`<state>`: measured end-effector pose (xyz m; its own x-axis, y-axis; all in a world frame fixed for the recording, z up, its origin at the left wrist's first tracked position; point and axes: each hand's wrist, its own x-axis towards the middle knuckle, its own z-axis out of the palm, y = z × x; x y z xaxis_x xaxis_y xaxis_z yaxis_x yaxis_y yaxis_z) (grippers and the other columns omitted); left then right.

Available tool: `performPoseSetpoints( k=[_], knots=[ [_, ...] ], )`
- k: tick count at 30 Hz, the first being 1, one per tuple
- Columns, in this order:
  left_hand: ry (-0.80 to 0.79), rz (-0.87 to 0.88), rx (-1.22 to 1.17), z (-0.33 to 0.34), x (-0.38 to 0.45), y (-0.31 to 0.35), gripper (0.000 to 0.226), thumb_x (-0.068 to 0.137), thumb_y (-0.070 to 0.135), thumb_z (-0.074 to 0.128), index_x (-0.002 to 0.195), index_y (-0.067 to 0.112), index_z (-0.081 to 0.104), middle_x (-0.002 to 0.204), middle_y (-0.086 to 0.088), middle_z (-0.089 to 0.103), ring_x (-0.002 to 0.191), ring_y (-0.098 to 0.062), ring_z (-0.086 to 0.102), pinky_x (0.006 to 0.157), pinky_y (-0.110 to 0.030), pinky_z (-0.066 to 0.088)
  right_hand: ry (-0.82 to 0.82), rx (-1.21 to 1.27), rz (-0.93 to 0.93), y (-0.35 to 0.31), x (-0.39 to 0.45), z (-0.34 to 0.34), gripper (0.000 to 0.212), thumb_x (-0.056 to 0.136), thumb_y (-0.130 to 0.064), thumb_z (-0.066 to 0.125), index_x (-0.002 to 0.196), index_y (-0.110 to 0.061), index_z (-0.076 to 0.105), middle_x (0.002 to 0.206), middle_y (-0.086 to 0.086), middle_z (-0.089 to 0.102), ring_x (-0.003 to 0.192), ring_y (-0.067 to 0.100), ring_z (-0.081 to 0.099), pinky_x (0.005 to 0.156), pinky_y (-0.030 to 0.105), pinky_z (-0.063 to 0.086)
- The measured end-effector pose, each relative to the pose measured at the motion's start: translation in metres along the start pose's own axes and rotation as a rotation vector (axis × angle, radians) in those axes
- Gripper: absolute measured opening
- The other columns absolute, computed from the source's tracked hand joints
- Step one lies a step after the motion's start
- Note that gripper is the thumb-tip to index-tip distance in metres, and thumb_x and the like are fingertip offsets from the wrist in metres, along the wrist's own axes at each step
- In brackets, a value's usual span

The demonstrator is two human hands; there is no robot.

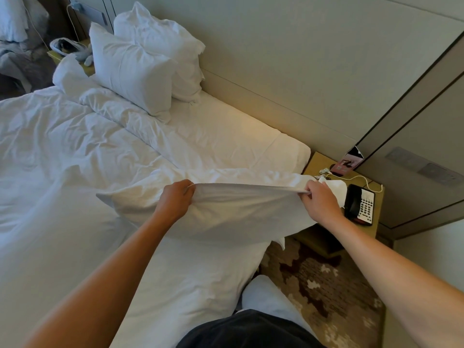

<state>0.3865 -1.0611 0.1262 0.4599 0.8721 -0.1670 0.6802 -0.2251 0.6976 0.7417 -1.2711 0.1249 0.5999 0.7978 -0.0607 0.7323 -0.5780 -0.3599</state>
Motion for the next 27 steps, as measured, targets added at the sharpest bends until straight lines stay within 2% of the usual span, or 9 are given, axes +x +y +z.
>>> performPoseSetpoints(
  k=[1,3,5,8,12,14,16,23,27],
  knots=[
    [-0.005,-0.007,0.018,0.001,0.001,-0.001,0.027,0.105,0.025,0.048,0.101,0.009,0.068,0.088,-0.013,0.073,0.082,-0.032,0.072,0.078,-0.049,0.061,-0.017,0.064,0.017,0.0,-0.001,0.001,0.022,0.106,-0.029,0.055,0.089,-0.015,0.056,0.087,0.005,0.065,0.086,0.026,0.061,0.081,0.047,0.055],
    [-0.017,-0.016,0.077,0.002,0.002,-0.001,0.032,0.105,0.021,0.047,0.093,0.0,0.067,0.085,-0.016,0.073,0.08,-0.036,0.07,0.075,-0.049,0.06,-0.052,0.182,0.035,-0.001,-0.004,0.003,0.022,0.11,-0.034,0.048,0.092,-0.021,0.05,0.083,0.001,0.07,0.073,0.016,0.072,0.069,0.043,0.055],
    [-0.018,-0.028,0.112,0.003,0.003,-0.002,0.04,0.106,0.022,0.045,0.084,-0.005,0.065,0.079,-0.02,0.071,0.076,-0.039,0.068,0.075,-0.051,0.057,-0.057,0.257,0.031,-0.001,-0.005,0.005,0.024,0.11,-0.041,0.044,0.09,-0.028,0.045,0.073,-0.001,0.071,0.059,0.009,0.071,0.061,0.035,0.051],
    [0.014,-0.033,0.105,0.006,0.003,-0.002,0.043,0.107,0.025,0.043,0.082,-0.002,0.064,0.076,-0.017,0.07,0.072,-0.035,0.067,0.074,-0.049,0.056,-0.017,0.288,-0.006,0.008,-0.001,0.009,0.028,0.108,-0.047,0.047,0.087,-0.029,0.043,0.063,-0.002,0.067,0.053,0.011,0.067,0.054,0.032,0.053],
    [0.079,-0.045,0.057,0.005,0.003,0.003,0.039,0.107,0.025,0.043,0.08,0.007,0.064,0.068,-0.009,0.069,0.067,-0.026,0.066,0.068,-0.04,0.054,-0.033,0.237,-0.068,0.023,0.009,0.012,0.025,0.104,-0.044,0.057,0.085,-0.036,0.043,0.065,-0.007,0.069,0.057,0.008,0.068,0.056,0.031,0.052],
    [0.12,-0.049,0.044,0.003,0.007,0.01,0.038,0.107,0.026,0.043,0.08,0.009,0.064,0.066,-0.006,0.069,0.065,-0.021,0.065,0.065,-0.037,0.053,-0.069,0.179,-0.102,0.026,0.018,0.009,0.019,0.102,-0.044,0.06,0.084,-0.04,0.053,0.073,-0.011,0.07,0.066,0.007,0.065,0.063,0.035,0.055],
    [0.15,-0.052,0.05,0.002,0.013,0.019,0.037,0.107,0.027,0.044,0.079,0.011,0.063,0.065,-0.004,0.068,0.064,-0.018,0.064,0.063,-0.033,0.051,-0.084,0.182,-0.104,0.027,0.031,0.006,0.024,0.103,-0.043,0.058,0.08,-0.036,0.063,0.071,-0.01,0.071,0.069,0.007,0.065,0.066,0.037,0.055],
    [0.276,-0.032,0.127,-0.001,0.049,0.078,0.038,0.106,0.02,0.046,0.071,0.008,0.059,0.065,-0.006,0.065,0.065,-0.024,0.062,0.07,-0.046,0.053,-0.034,0.408,-0.126,0.023,0.081,-0.019,0.029,0.109,-0.025,0.053,0.081,-0.023,0.061,0.056,-0.004,0.065,0.048,0.008,0.065,0.06,0.026,0.046],
    [0.355,-0.029,0.118,-0.014,0.077,0.116,0.037,0.106,0.021,0.047,0.073,0.009,0.061,0.065,-0.007,0.067,0.066,-0.024,0.063,0.072,-0.043,0.053,0.067,0.427,-0.239,0.021,0.117,-0.049,0.026,0.107,-0.023,0.057,0.083,-0.022,0.066,0.073,-0.009,0.066,0.068,0.006,0.061,0.059,0.022,0.038]
  ],
)
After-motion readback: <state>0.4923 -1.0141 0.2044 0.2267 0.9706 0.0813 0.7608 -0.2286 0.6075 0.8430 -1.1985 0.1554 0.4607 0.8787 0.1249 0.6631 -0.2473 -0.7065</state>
